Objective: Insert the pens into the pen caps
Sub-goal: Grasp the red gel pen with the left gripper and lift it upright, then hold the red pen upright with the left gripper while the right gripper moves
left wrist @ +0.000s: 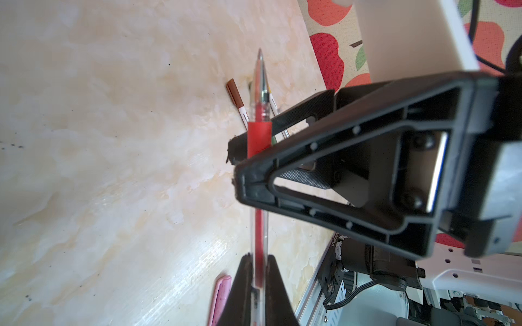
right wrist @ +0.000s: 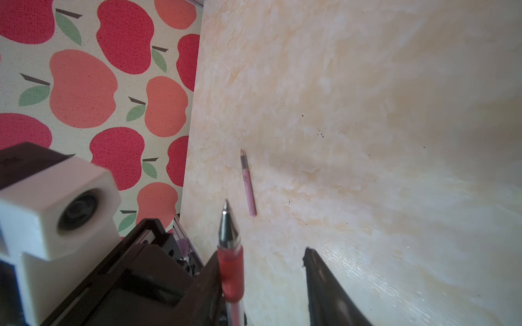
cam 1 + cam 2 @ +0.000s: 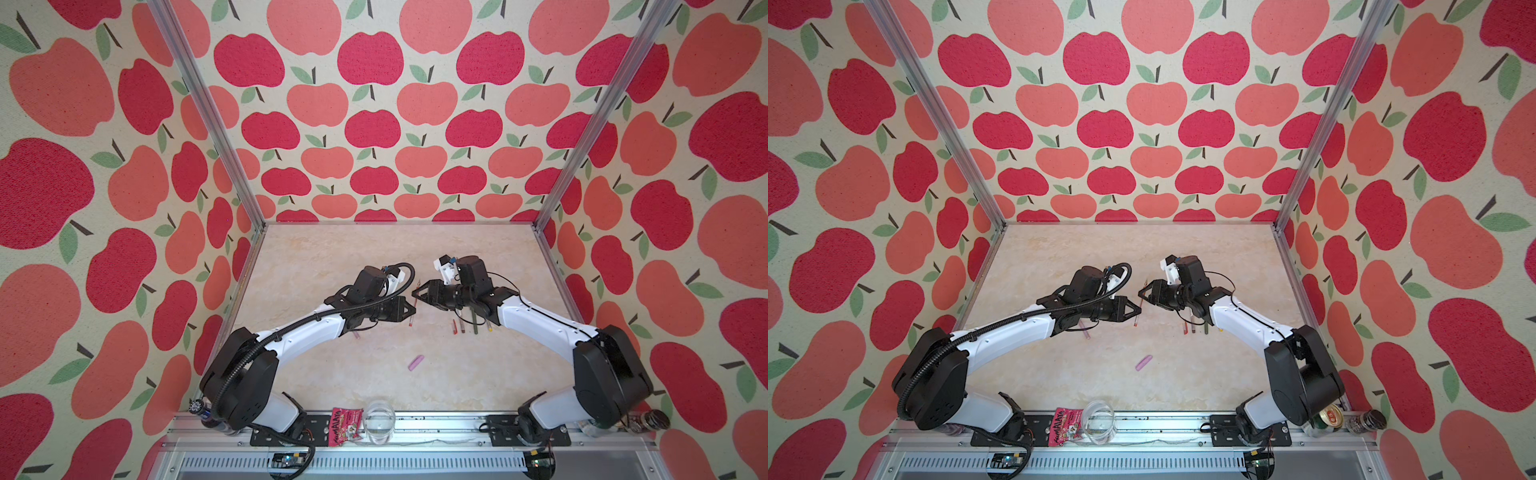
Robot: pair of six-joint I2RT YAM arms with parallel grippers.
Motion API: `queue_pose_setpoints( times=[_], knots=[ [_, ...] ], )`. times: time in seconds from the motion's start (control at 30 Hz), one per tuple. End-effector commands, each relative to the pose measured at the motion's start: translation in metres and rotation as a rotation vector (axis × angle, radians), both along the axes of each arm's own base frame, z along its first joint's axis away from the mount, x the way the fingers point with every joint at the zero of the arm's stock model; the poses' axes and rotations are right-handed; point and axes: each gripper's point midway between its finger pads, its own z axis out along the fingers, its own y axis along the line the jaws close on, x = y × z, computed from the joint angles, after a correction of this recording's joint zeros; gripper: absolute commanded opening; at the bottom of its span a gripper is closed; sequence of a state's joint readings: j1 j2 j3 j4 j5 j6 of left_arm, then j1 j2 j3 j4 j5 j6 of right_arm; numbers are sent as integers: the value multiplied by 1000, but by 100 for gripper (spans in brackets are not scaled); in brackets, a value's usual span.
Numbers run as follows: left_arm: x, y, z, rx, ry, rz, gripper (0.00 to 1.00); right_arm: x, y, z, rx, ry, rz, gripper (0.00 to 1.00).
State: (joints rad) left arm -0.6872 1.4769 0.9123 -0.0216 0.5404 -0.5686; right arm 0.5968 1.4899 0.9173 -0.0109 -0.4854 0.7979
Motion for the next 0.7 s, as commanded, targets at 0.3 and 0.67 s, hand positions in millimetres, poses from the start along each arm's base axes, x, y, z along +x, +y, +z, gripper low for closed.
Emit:
queue_pose_setpoints(
  times=[0.3, 0.67],
  knots=[
    [-3, -5, 10, -38, -12, -13, 0, 6, 20, 25, 32, -68, 38, 0],
    [-2, -2, 12, -53, -12, 2, 25, -1, 24, 37, 26, -113, 54, 0]
  ],
)
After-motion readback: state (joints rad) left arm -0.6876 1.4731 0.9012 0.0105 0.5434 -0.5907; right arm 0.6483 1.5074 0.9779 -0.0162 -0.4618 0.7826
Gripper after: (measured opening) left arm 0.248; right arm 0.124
